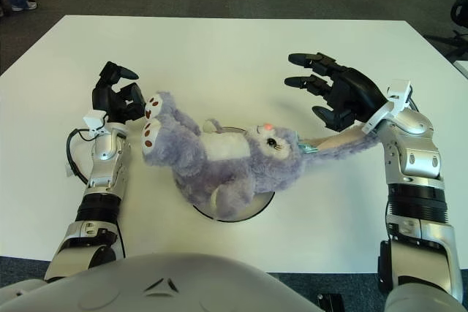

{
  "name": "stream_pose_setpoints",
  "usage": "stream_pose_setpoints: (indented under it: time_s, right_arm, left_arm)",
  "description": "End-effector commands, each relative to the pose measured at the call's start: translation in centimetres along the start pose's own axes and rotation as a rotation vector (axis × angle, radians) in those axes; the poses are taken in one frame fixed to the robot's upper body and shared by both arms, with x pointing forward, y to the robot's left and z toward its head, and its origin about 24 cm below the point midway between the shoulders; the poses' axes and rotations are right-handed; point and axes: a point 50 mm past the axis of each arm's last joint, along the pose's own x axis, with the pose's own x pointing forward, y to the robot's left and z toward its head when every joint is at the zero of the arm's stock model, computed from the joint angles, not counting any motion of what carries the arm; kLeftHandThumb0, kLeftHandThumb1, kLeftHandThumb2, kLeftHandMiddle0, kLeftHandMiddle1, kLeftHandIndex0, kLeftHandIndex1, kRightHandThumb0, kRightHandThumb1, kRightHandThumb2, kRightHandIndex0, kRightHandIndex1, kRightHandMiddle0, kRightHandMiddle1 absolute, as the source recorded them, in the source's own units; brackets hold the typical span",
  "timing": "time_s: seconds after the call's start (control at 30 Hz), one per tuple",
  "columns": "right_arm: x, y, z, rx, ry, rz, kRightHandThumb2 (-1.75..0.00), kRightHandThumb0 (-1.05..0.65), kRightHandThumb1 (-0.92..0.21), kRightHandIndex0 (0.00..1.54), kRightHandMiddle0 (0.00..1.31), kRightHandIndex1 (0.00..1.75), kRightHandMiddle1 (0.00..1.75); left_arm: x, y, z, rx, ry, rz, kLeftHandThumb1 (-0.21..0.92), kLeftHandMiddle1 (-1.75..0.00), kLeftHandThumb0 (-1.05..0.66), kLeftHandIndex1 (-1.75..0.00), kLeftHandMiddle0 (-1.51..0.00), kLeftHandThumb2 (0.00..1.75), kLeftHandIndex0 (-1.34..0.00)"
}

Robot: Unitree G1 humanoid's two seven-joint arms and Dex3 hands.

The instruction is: Put the doll into the plate.

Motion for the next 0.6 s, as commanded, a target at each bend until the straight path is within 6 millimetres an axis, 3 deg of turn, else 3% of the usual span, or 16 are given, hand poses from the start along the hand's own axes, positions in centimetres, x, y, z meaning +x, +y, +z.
stream_pose_setpoints:
  time_s: [0.0, 0.03, 0.13, 0.2, 0.23, 0.33, 0.57]
  right_arm:
    - [0.2, -0.1, 0.3, -0.016, -0.058, -0.068, -1.13, -0.32, -0.37, 0.18, 0.00, 0.82, 1.01]
    - [0.3, 0.2, 0.4, -0.016, -0.078, -0.086, -1.13, -0.32, -0.38, 0.18, 0.00, 0.88, 1.07]
    - [0.6, 0.7, 0.6, -0.002, -0.129, -0.119, -1.21, 0.19, -0.37, 0.43, 0.04, 1.46, 1.24]
    - [0.6, 0.7, 0.5, 0.013, -0.149, -0.135, -1.28, 0.33, -0.33, 0.53, 0.08, 1.60, 1.30]
    - [0.6, 0.7, 0.5, 0.018, -0.157, -0.141, -1.21, 0.21, -0.39, 0.47, 0.18, 1.65, 1.46]
    - [0.8, 0.5, 0.0, 0.035, -0.159, -0.171, -1.17, 0.06, -0.44, 0.42, 0.32, 1.72, 1.65]
    - [1.3, 0.5, -0.4, 0.064, -0.151, -0.246, -1.28, 0.00, -0.36, 0.47, 0.45, 1.74, 1.73]
  left_arm:
    - [-1.8, 0.7, -1.9, 0.020, 0.094, 0.021, 0.34, -1.75, -0.47, -1.75, -1.29, 1.28, -0.59]
    - [-1.8, 0.7, -1.9, 0.020, 0.094, 0.021, 0.34, -1.75, -0.47, -1.75, -1.29, 1.28, -0.59]
    - [-1.8, 0.7, -1.9, 0.020, 0.093, 0.021, 0.35, -1.75, -0.47, -1.75, -1.29, 1.27, -0.58]
    - [-1.8, 0.7, -2.0, 0.021, 0.094, 0.024, 0.36, -1.75, -0.47, -1.75, -1.30, 1.26, -0.58]
    - [-1.8, 0.7, -2.0, 0.021, 0.094, 0.025, 0.36, -1.75, -0.47, -1.75, -1.30, 1.26, -0.58]
    - [-1.8, 0.7, -2.0, 0.022, 0.095, 0.025, 0.36, -1.75, -0.46, -1.75, -1.30, 1.26, -0.58]
    - [-1.8, 0.7, -2.0, 0.019, 0.095, 0.029, 0.36, -1.75, -0.47, -1.75, -1.29, 1.26, -0.58]
